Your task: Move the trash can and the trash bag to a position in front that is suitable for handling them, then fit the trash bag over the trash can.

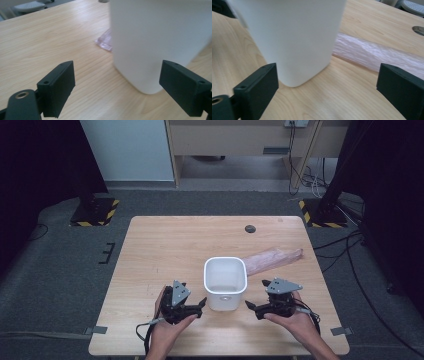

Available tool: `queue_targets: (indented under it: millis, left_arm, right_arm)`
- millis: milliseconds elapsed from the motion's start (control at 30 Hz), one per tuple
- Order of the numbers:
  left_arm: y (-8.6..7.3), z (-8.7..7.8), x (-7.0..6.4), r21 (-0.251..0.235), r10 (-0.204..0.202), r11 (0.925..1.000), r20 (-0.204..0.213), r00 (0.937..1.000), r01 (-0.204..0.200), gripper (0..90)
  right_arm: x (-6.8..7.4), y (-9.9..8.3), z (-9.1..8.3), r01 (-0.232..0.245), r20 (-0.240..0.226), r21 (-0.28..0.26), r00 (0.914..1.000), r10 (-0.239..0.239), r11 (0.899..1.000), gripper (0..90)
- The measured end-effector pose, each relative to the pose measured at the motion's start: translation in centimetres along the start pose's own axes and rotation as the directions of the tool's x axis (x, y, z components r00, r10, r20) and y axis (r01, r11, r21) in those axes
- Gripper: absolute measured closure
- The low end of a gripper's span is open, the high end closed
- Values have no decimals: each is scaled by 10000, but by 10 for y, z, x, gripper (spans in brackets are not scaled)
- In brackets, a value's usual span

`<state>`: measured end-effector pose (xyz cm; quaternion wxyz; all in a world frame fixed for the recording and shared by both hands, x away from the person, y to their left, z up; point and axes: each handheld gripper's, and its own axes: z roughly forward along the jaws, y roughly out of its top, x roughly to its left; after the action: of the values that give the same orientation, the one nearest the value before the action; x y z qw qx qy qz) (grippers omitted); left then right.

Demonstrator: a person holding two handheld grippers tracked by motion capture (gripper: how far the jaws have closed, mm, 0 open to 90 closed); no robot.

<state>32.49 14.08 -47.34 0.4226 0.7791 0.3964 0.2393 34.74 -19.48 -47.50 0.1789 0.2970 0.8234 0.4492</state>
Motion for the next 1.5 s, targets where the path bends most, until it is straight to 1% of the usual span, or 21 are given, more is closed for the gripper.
queue_targets:
  millis: [67, 100, 167, 200, 300, 367, 433, 500, 533, 567, 600, 633, 667, 767, 867, 933, 1000, 1067, 1200, 1400, 1500]
  left_arm:
    - [0, 9, 16, 341, -250, 9991, -370, 9990, 262, 110]
    - [0, 9, 16, 341, -250, 9991, -370, 9990, 262, 101]
    - [-1, 17, 29, 420, -534, 9976, -487, 9974, 555, 98]
    - [-3, 21, 38, 543, -558, 9968, -574, 9968, 589, 89]
    - [-5, 24, 48, 522, -674, 9961, -619, 9958, 707, 73]
    - [-10, 26, 60, 563, -939, 9936, -710, 9930, 980, 57]
    - [-14, 26, 65, 580, -948, 9933, -843, 9919, 999, 50]
    - [-17, 25, 69, 611, -1026, 9922, -943, 9902, 1086, 47]
    - [-18, 25, 71, 626, -1049, 9918, -948, 9900, 1111, 45]
    - [-18, 25, 71, 626, -1049, 9918, -948, 9900, 1111, 42]
    - [-19, 24, 72, 664, -1008, 9920, -981, 9901, 1076, 42]
    - [-19, 24, 73, 603, -1014, 9924, -979, 9900, 1076, 42]
    - [-20, 22, 72, 628, -799, 9943, -997, 9918, 864, 43]
    - [-21, 20, 72, 745, -744, 9938, -1120, 9909, 830, 48]
    - [-20, 20, 74, 750, -821, 9930, -1208, 9893, 916, 49]
    - [-21, 21, 74, 856, -823, 9916, -1569, 9842, 965, 50]
    - [-21, 23, 76, 930, -967, 9890, -1822, 9785, 1150, 50]
    - [-21, 24, 75, 1034, -907, 9884, -1826, 9790, 1109, 50]
    - [-24, 25, 75, 1348, -806, 9852, -1822, 9799, 1061, 52]
    - [-25, 22, 75, 1359, -823, 9849, -1800, 9802, 1077, 53]
    - [-26, 23, 76, 1424, -852, 9835, -1778, 9804, 1113, 54]
  right_arm:
    - [-14, 0, -1, -63, 0, 12, 10000, 63, 10000, 48]
    - [-14, 0, -1, -63, 0, 12, 10000, 63, 10000, 48]
    - [-24, 2, 0, -59, 43, 64, 10000, 58, 10000, 44]
    - [-37, 5, 2, -265, 195, 190, 9995, 262, 9995, 52]
    - [-48, 6, 4, -468, 198, 128, 9987, 465, 9988, 62]
    - [-67, 2, 7, -1016, 203, -207, 9946, 1020, 9946, 92]
    - [-74, -1, 8, -1327, 355, -137, 9905, 1331, 9911, 90]
    - [-78, -5, 8, -1356, 549, 84, 9893, 1349, 9907, 83]
    - [-79, -6, 8, -1368, 640, 142, 9887, 1356, 9905, 77]
    - [-81, -6, 7, -1209, 986, 273, 9881, 1177, 9923, 75]
    - [-81, -6, 6, -1214, 1416, 294, 9831, 1161, 9922, 81]
    - [-81, -6, 6, -1214, 1416, 294, 9831, 1161, 9922, 81]
    - [-85, -5, 3, -1244, 1871, -5, 9747, 1223, 9922, 85]
    - [-89, -3, 0, -1371, 1913, -107, 9720, 1366, 9905, 59]
    - [-94, -1, -1, -1535, 2268, -358, 9611, 1576, 9875, 59]
    - [-95, 0, -1, -1545, 2317, -386, 9597, 1593, 9872, 56]
    - [-98, 1, 0, -1588, 2401, -257, 9574, 1603, 9870, 50]
    - [-100, 2, 2, -1770, 2661, -42, 9485, 1717, 9842, 55]
    - [-106, 2, 6, -1800, 2545, 146, 9519, 1704, 9836, 63]
    - [-121, 3, 9, -2006, 2309, 111, 9537, 1926, 9796, 69]
    - [-126, 4, 12, -1890, 2390, 280, 9547, 1771, 9816, 75]
